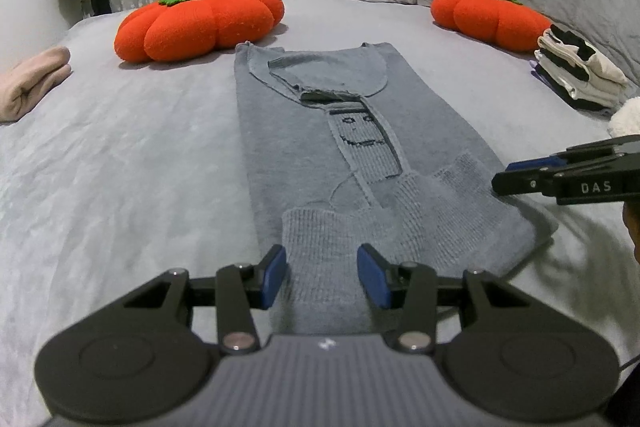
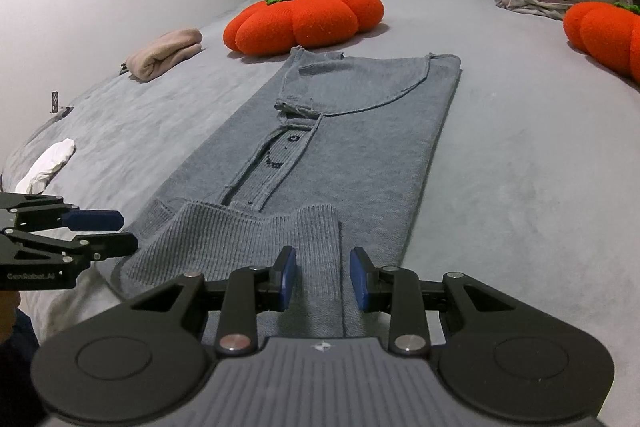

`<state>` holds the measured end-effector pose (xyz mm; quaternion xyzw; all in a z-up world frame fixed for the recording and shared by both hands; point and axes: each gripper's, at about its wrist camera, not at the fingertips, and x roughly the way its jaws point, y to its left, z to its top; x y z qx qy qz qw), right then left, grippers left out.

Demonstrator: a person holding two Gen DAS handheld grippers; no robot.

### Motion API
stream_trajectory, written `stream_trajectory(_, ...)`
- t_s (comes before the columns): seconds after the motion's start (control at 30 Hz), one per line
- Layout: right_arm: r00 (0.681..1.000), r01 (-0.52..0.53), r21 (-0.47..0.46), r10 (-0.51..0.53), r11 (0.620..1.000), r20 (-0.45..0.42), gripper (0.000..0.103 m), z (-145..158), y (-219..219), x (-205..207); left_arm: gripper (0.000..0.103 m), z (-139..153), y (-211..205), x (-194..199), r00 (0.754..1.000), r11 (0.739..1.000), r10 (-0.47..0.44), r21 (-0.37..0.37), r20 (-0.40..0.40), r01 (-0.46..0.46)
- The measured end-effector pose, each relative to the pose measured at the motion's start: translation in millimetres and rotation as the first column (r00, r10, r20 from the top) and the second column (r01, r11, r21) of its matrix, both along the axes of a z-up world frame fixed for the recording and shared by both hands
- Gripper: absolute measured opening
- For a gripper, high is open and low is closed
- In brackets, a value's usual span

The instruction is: Fold clothes

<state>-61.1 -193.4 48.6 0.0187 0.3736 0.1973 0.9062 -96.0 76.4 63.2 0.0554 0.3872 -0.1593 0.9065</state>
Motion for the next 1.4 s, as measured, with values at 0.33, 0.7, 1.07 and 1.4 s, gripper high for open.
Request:
stream_trajectory(0.33, 1.000, -0.010, 0.016, 0.010, 1.000, 0.007, 0.030, 3.8, 4.8, -3.9, 0.040, -3.7, -2.9, -0.7, 1.000, 1.000, 0.007, 0.025, -0.001, -0.007)
stream_trajectory(0.7, 1.000, -0.026, 0.002, 0.026, 1.000, 0.016, 0.030, 4.6, 8.8, -5.1, 0.040, 0.2, 6.2, -1.1, 1.000, 1.000, 0.019, -0.011, 0.000, -0.019)
stream_trajectory(1.07, 0.993, -0.095, -0.050, 0.098, 0.994, 0.061, 0.034, 11.6, 16.7, 1.3, 0.040, 2.0, 14.3, 5.0, 1.000, 0.996, -0.002, -0.091, -0.014, 0.001)
stream_trajectory(1.4, 0.996, -0.082, -0.064, 0.083, 0.995, 0.012, 0.034, 2.1, 13.7, 7.4, 0.040, -8.3, 13.0, 19.7, 0.999, 0.998, 0.011, -0.062, -0.049, -0.014)
